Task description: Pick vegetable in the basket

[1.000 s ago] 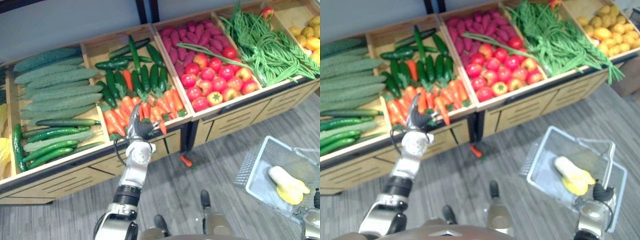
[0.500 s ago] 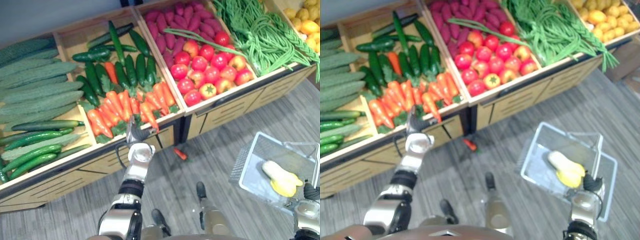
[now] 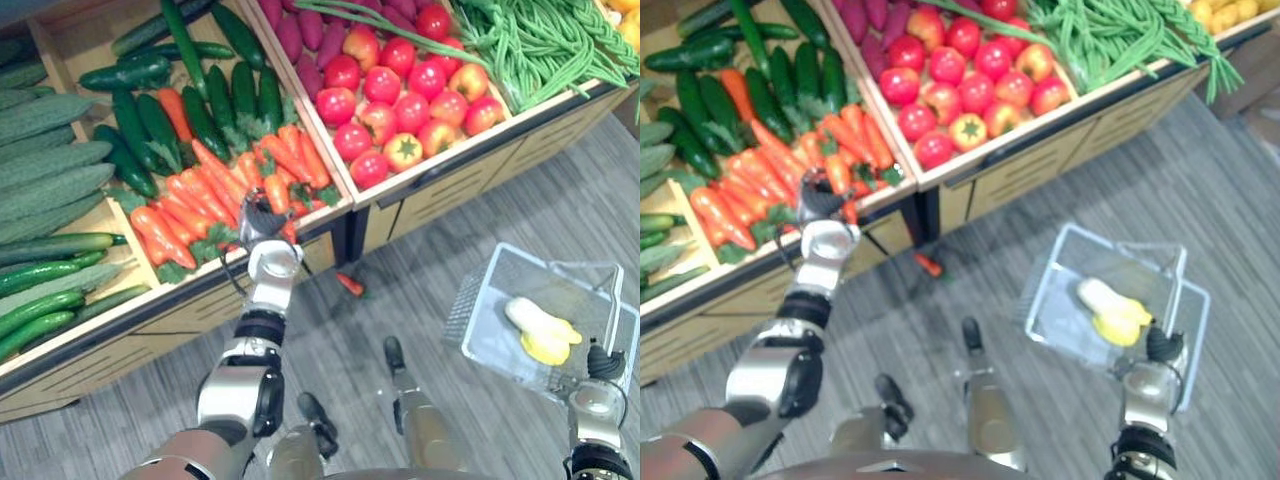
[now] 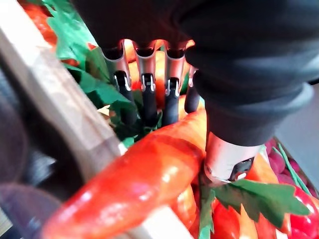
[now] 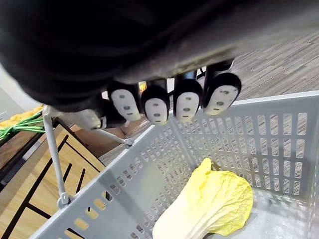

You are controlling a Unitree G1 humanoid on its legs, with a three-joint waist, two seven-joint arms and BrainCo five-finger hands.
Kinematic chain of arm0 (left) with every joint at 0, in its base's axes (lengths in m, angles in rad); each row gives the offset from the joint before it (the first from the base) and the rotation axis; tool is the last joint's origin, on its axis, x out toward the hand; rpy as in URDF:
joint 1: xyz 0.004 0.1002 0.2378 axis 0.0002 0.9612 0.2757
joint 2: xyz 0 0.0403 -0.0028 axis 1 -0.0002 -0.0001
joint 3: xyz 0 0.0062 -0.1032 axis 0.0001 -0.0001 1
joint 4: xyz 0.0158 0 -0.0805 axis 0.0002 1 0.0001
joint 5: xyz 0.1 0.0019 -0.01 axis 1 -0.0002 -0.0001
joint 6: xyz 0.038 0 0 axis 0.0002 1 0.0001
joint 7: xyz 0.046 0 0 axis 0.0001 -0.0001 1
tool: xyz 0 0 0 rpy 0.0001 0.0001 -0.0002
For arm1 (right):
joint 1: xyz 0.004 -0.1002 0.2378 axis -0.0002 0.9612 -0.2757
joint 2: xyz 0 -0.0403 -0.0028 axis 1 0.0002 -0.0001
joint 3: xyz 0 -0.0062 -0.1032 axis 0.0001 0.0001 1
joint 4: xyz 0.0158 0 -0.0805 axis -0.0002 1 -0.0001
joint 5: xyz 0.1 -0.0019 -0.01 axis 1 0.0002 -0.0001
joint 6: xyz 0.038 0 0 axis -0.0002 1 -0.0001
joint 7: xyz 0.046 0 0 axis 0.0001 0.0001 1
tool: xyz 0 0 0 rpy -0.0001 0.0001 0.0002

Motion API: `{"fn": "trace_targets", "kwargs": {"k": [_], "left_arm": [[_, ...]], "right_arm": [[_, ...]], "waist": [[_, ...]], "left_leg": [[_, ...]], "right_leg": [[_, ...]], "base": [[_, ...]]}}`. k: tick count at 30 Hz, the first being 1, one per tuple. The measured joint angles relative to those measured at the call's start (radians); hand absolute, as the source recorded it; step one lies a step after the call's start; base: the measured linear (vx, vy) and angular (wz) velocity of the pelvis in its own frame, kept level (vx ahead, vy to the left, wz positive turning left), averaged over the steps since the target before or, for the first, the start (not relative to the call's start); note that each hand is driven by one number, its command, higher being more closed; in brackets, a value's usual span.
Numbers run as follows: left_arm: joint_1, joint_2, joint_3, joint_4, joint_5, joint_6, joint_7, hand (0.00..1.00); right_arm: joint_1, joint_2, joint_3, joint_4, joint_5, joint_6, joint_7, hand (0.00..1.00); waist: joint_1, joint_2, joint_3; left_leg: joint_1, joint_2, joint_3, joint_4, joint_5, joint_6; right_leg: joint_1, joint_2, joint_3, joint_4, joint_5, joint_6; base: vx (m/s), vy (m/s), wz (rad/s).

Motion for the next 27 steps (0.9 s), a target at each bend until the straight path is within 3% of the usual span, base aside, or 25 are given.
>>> {"fn": "trace_targets", "kwargs": {"k": [9,16,21,23,27], "left_arm": [[-0.019,0.011,0.003,0.064,0.000,0.000,-0.003,1.00],[-0.019,0.010,-0.003,0.064,0.002,0.007,-0.015,1.00],[-0.010,0.013,-0.007,-0.033,0.019,0.022,-0.039,1.00],[0.008,0.035,-0.011,-0.141,0.049,0.022,-0.039,1.00],[0.018,0.071,-0.010,-0.200,0.081,0.022,-0.041,1.00]], "right_arm": [[0.000,0.034,0.012,-0.003,0.000,-0.036,-0.001,1.00],[0.006,0.035,0.017,-0.002,0.001,-0.038,-0.001,1.00],[0.007,0.035,0.007,-0.002,0.001,-0.038,-0.001,1.00],[0.010,0.035,0.004,-0.002,0.000,-0.038,-0.001,1.00],[0.014,0.035,0.004,0.005,0.000,-0.038,0.000,1.00]], "waist": [[0.000,-0.005,0.010],[-0.002,-0.001,0.028],[-0.001,0.008,0.035],[-0.001,0.013,0.038],[0.001,0.015,0.038]], "left_leg": [[0.005,0.002,-0.004,0.013,-0.018,0.004],[0.006,0.002,-0.026,0.021,-0.021,0.008],[0.006,0.003,-0.044,0.029,-0.021,0.009],[0.004,0.003,-0.055,0.031,-0.020,0.010],[0.006,0.004,-0.065,0.041,-0.019,0.012]], "right_leg": [[0.008,-0.002,-0.008,0.007,0.006,-0.003],[0.024,-0.006,-0.019,0.007,0.007,-0.002],[0.037,-0.010,-0.034,0.007,0.007,-0.002],[0.042,-0.010,-0.041,0.007,0.008,-0.001],[0.050,-0.012,-0.050,0.007,0.008,-0.001]], "base": [[0.01,-0.004,-0.01],[-0.03,-0.032,0.05],[-0.03,-0.038,0.10],[-0.03,-0.042,0.09],[-0.02,-0.031,0.08]]}}
